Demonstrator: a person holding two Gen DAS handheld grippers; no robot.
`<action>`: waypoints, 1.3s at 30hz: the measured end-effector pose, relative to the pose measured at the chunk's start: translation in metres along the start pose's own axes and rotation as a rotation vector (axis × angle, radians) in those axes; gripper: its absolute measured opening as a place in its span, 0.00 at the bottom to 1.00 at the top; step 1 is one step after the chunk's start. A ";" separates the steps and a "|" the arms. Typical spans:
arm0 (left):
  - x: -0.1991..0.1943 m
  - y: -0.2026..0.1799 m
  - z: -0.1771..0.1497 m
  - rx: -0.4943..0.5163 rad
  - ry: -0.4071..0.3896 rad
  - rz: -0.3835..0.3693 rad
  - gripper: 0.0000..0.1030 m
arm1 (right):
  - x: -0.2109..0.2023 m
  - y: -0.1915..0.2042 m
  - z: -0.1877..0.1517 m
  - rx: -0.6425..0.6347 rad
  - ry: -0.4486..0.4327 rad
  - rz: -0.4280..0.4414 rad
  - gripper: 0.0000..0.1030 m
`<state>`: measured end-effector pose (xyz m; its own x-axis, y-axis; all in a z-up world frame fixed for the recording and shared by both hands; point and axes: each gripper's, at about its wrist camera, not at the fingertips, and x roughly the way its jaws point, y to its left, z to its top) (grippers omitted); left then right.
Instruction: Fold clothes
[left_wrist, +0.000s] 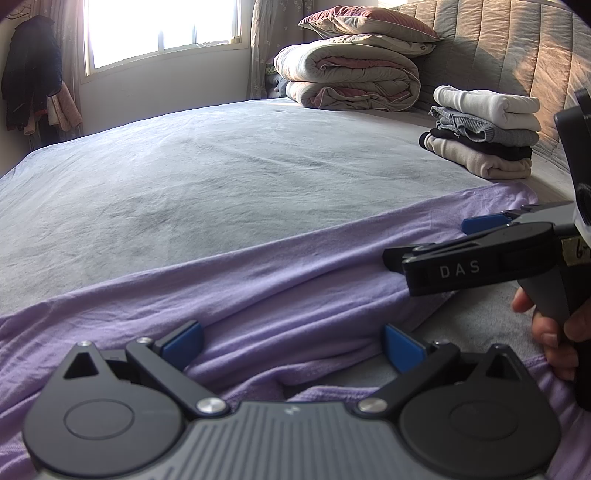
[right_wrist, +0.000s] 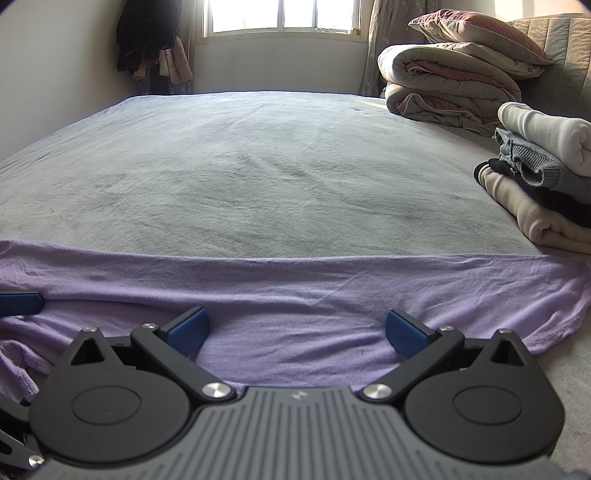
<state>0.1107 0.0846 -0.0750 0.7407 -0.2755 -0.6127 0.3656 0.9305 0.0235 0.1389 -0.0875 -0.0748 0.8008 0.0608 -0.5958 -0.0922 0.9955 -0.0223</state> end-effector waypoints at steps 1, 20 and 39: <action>0.000 0.000 0.000 0.000 0.000 0.000 1.00 | 0.000 0.000 0.000 0.000 0.000 0.000 1.00; 0.000 0.000 0.000 0.000 0.000 0.000 1.00 | 0.000 -0.001 0.000 0.009 -0.002 0.005 1.00; 0.000 0.000 0.000 0.000 0.000 0.000 1.00 | 0.000 -0.002 0.000 0.012 -0.001 0.008 1.00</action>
